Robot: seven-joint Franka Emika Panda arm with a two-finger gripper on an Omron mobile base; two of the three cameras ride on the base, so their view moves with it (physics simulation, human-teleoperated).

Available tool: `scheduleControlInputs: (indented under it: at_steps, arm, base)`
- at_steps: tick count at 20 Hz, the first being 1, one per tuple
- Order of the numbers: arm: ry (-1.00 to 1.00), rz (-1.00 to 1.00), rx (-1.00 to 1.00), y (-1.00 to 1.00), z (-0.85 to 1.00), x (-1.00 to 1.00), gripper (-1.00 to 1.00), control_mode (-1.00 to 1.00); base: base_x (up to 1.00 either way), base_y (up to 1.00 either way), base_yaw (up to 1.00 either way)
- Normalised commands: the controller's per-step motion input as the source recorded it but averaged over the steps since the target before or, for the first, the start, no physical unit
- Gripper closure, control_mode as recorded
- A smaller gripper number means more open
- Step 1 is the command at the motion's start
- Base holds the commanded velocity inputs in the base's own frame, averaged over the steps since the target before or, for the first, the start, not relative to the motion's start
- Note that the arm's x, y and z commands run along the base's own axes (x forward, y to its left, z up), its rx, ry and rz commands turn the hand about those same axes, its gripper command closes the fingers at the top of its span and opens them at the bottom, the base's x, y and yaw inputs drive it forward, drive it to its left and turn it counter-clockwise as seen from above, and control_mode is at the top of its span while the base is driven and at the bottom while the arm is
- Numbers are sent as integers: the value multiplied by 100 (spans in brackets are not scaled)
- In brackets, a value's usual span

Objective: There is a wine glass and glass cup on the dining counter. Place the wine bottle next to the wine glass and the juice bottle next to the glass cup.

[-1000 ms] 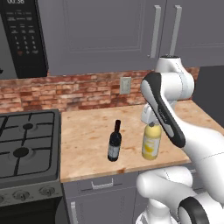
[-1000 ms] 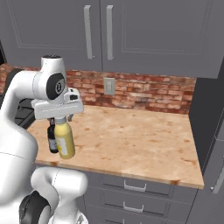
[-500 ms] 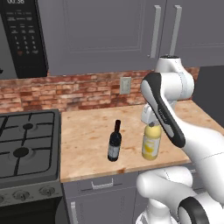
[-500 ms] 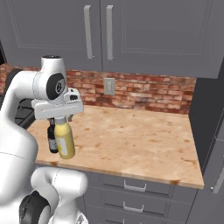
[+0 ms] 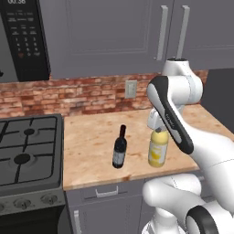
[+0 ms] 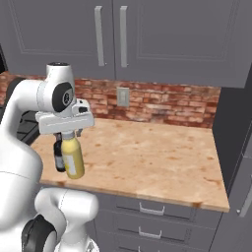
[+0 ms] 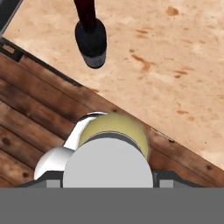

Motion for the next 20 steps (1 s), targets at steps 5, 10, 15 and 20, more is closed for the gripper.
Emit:
scheduleControlInputs:
  at_steps: [5, 10, 15, 20]
  arm:
    - [0, 0, 0, 0, 0, 0, 100, 100]
    - [0, 0, 0, 0, 0, 0, 100, 100]
    - [0, 0, 0, 0, 0, 0, 100, 100]
    - [0, 0, 0, 0, 0, 0, 100, 100]
  base:
    - [-44, -2, 0]
    - [-61, -6, 0]
    - [-63, -8, 0]
    - [-60, -5, 0]
